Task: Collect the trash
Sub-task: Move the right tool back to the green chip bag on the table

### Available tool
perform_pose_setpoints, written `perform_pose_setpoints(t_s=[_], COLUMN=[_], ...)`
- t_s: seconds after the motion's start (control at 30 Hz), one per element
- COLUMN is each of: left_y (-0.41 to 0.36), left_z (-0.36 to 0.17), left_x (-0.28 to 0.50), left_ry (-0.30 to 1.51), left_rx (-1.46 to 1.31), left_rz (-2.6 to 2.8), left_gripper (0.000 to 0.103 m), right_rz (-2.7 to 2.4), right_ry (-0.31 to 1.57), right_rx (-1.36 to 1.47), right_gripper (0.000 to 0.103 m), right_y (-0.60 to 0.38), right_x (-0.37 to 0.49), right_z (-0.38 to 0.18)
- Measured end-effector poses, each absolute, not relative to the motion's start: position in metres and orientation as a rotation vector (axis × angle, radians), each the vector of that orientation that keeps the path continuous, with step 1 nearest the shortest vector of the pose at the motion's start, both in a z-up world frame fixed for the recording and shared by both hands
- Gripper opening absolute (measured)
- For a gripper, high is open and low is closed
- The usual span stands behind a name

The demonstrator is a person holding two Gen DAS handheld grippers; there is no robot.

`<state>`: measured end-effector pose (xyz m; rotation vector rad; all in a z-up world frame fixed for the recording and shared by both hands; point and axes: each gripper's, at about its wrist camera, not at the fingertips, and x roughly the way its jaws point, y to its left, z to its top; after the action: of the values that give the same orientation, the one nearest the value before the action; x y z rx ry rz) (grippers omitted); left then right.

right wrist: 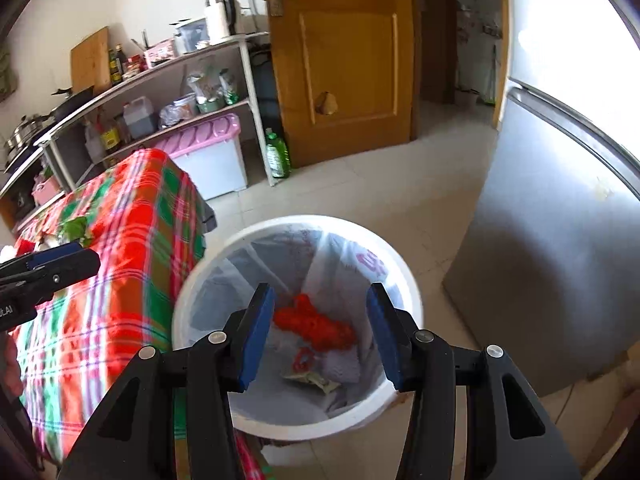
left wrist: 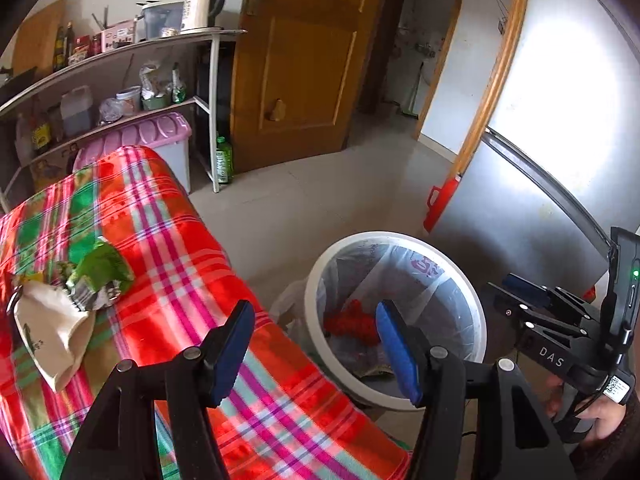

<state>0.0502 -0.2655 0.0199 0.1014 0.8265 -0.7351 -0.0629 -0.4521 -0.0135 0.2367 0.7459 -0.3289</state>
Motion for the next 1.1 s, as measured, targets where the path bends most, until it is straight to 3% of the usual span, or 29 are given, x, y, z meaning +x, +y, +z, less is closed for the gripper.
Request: perform_pose_setpoints(t_s=[0.47, 1.1], left_y=[-0.171, -0.015], left_z=[0.035, 0.034], left_x=[0.06, 0.08], left_ry=[0.776, 0.75], left_rx=[0.041, -0.109], left_rz=[-0.556, -0.278], left_gripper=[0.067, 0.07], right_rz=[-0.115, 0.193], right_ry=[0.683, 0.736], right_rx=[0.198, 0.097], right_gripper=[0.049, 0.052], right_y=[-0.374, -0.252], right_x=[-0.025, 0.051], right_z=[0.012, 0.006])
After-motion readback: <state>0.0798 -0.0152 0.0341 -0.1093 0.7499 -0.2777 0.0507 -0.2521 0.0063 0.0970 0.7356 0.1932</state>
